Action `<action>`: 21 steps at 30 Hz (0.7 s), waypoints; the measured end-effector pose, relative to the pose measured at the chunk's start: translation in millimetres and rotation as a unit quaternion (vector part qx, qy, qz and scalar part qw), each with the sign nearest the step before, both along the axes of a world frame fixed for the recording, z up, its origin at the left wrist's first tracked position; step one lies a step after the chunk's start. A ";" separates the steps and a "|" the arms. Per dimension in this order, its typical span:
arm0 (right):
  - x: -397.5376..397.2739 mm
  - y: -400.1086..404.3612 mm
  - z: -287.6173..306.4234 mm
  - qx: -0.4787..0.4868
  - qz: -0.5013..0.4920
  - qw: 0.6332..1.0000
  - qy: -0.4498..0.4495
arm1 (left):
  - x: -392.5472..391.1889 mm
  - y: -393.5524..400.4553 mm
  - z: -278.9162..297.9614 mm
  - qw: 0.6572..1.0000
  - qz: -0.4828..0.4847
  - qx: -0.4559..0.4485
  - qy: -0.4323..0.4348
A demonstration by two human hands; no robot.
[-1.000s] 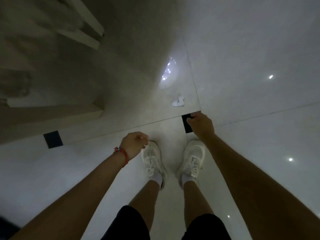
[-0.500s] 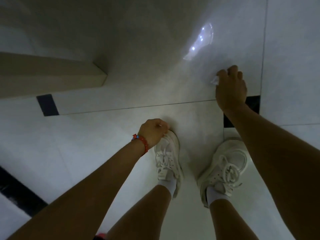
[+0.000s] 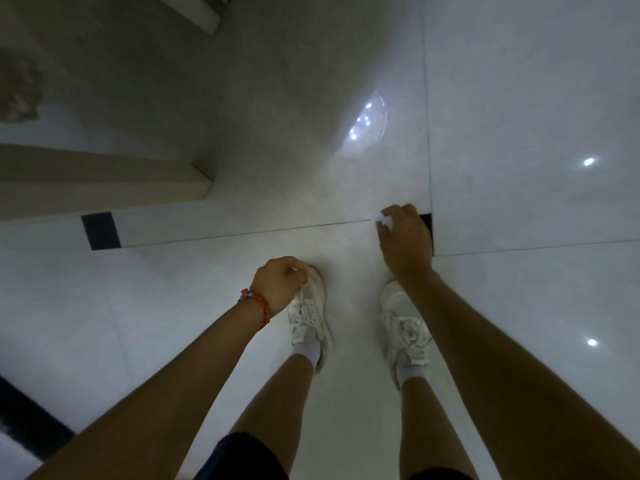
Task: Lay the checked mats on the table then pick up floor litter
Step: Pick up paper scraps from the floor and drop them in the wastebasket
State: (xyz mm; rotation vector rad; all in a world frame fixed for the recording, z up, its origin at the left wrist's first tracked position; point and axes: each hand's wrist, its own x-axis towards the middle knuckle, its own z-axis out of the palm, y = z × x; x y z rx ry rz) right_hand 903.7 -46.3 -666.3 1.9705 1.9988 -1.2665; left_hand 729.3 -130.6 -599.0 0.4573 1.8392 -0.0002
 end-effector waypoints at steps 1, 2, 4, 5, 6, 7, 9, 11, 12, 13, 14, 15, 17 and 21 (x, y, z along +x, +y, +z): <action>3.6 0.6 19.9 0.000 -0.010 1.000 0.015 | 3.2 2.9 16.3 1.000 0.002 0.008 0.000; 7.9 0.8 40.5 -0.001 -0.018 0.999 0.032 | 6.3 5.7 33.5 1.000 0.005 0.015 0.001; 18.3 0.4 82.7 -0.004 -0.026 0.998 0.059 | 12.9 9.8 69.8 0.999 0.014 0.030 0.001; 24.1 0.0 104.6 -0.009 -0.029 0.997 0.069 | 16.4 11.1 88.5 0.999 0.016 0.037 0.002; 30.2 0.3 127.4 -0.013 -0.033 0.996 0.079 | 19.6 12.3 108.0 0.999 0.019 0.047 0.004; 36.5 0.0 150.1 -0.020 -0.039 0.995 0.087 | 22.9 13.0 127.6 0.998 0.026 0.060 0.004; 49.1 -0.9 194.7 -0.035 -0.053 0.994 0.088 | 30.1 12.9 168.9 0.995 0.052 0.086 -0.004; 60.8 -3.4 237.1 -0.030 -0.053 0.995 0.085 | 36.8 10.3 210.1 0.992 0.072 0.107 -0.008; 65.2 -5.3 257.5 -0.022 -0.050 0.994 0.091 | 39.2 7.2 229.3 0.990 0.082 0.118 -0.008; 68.5 -6.4 278.1 -0.019 -0.047 0.994 0.095 | 41.1 3.8 248.0 0.987 0.096 0.128 -0.008; 71.1 -7.1 298.8 -0.017 -0.046 0.994 0.098 | 42.7 0.0 266.3 0.984 0.114 0.137 -0.011; 72.9 -8.1 319.4 -0.016 -0.047 0.994 0.098 | 44.4 -4.5 283.6 0.980 0.135 0.143 -0.014; 74.9 -11.9 356.4 -0.006 -0.043 0.995 0.094 | 47.7 -15.4 317.1 0.972 0.176 0.154 -0.019; 66.2 -28.3 416.3 0.012 -0.029 0.995 0.100 | 50.1 -49.0 374.1 0.953 0.246 0.176 -0.021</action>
